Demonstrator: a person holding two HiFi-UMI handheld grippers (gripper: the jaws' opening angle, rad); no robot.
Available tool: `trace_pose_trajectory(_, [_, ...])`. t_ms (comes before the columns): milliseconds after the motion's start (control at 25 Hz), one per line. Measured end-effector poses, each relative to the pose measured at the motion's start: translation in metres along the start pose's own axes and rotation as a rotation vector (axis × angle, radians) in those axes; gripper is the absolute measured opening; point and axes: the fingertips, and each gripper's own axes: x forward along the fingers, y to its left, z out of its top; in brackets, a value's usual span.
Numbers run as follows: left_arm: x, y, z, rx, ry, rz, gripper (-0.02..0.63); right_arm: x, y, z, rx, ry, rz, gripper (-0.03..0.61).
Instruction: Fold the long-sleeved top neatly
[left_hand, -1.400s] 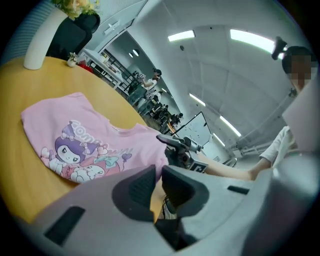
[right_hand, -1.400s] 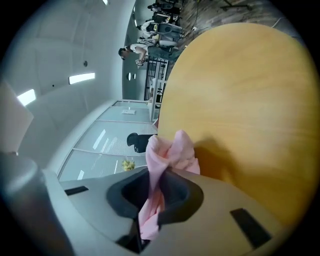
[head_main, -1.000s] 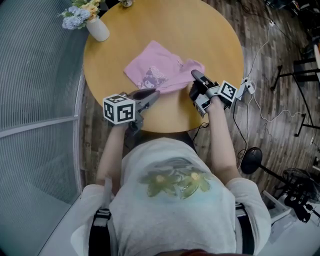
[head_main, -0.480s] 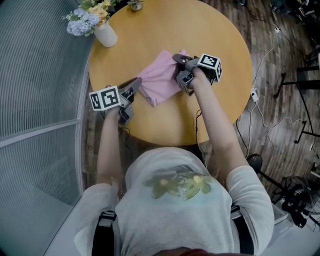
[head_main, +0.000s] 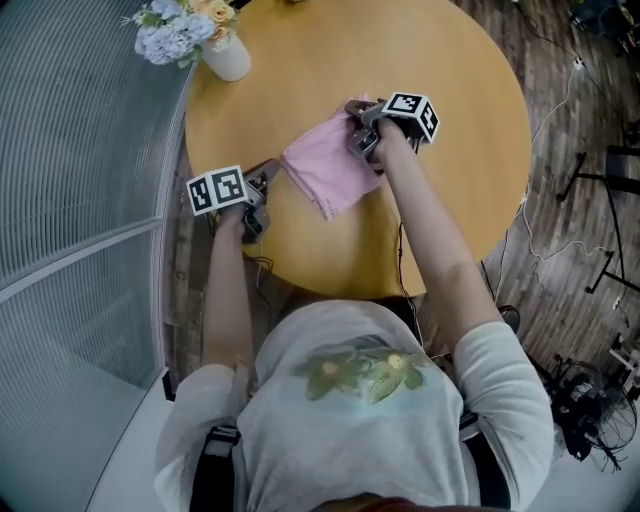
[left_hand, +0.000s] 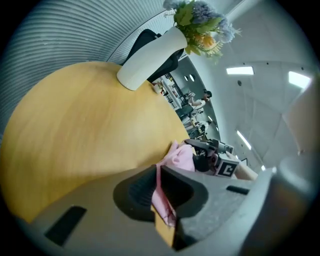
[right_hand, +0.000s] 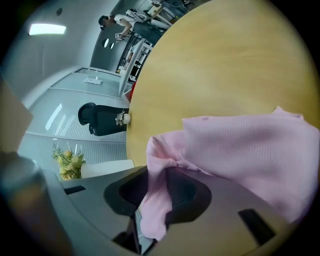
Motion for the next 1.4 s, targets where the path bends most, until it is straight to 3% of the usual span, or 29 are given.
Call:
trace_pose_trajectory(160, [0.004,-0.006,0.004,0.085,-0.023,-0.027,0.056,0.011,0.009,-0.005,-0.08,0.047,0.012,0.187])
trace_pose_trajectory(280, [0.016,-0.01,0.0,0.151,0.019,-0.013,0.131,0.002,0.028,-0.008,-0.168,0.07,0.056,0.201])
trace_pose_trajectory(400, [0.028,-0.01,-0.001,0.153,0.036,-0.006,0.143,-0.023,0.047,-0.001,-0.286,0.037,0.107,0.201])
trace_pose_trajectory(480, [0.033,-0.007,0.001,0.131,0.025,0.004,0.141,-0.04,0.045,0.012,-0.433,-0.014,0.078,0.201])
trace_pose_trajectory(560, [0.036,-0.005,0.001,0.101,0.026,0.003,0.138,-0.052,0.031,0.026,-0.665,-0.041,-0.025,0.201])
trace_pose_trajectory(680, [0.038,-0.006,-0.003,0.066,0.047,-0.023,0.102,-0.058,-0.002,0.031,-1.023,0.022,-0.18,0.201])
trace_pose_trajectory(760, [0.037,-0.008,-0.003,0.063,0.049,-0.029,0.061,-0.054,-0.014,0.023,-1.161,0.08,-0.186,0.201])
trace_pose_trajectory(840, [0.034,-0.014,-0.001,0.069,0.042,-0.03,0.046,-0.046,-0.024,0.017,-1.2,0.121,-0.189,0.188])
trace_pose_trajectory(920, [0.028,-0.027,-0.002,0.074,0.043,-0.048,0.043,-0.046,-0.028,0.022,-1.187,0.104,-0.22,0.057])
trace_pose_trajectory(1080, [0.005,-0.051,-0.005,0.14,0.055,-0.1,0.043,-0.063,0.01,0.025,-1.224,-0.031,-0.153,0.034])
trace_pose_trajectory(1240, [0.007,-0.012,-0.016,0.172,0.1,0.055,0.043,-0.051,0.046,0.011,-1.346,-0.06,-0.07,0.035])
trace_pose_trajectory(1400, [0.018,0.026,-0.029,0.053,0.099,0.15,0.043,-0.008,0.038,0.003,-1.396,0.01,-0.108,0.046])
